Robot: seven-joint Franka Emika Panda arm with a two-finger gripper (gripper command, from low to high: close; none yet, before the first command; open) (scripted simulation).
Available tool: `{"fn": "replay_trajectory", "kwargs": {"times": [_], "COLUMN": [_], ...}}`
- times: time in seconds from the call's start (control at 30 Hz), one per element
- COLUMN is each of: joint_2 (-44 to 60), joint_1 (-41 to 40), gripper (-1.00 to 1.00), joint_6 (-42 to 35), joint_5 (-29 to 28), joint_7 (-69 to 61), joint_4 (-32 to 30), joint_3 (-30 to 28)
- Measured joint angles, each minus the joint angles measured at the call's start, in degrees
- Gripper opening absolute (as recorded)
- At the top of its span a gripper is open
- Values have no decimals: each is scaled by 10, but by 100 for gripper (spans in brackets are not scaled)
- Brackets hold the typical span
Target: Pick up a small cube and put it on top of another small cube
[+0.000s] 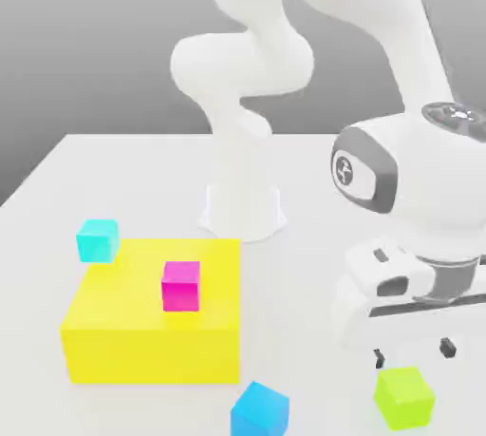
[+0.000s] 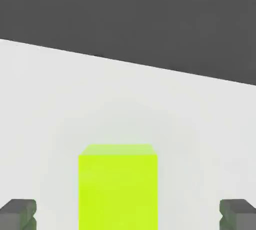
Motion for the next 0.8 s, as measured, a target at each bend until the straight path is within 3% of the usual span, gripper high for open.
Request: {"fn": "replay_trajectory", "kwargs": {"times": [0.03, 0.07, 0.33, 0.47, 0.8], "joint_2": [21, 40, 31, -45, -253], "joint_1": [8, 15, 12, -10, -126], "gripper": [0, -100, -100, -100, -100], "joint_6": [16, 31, 24, -33, -140], "joint_5": [-8, -16, -12, 23, 63], "joint_7": [6, 12, 10, -17, -45], "joint_4": [4, 8, 6, -12, -109], "joint_3": [-9, -18, -14, 10, -57]}}
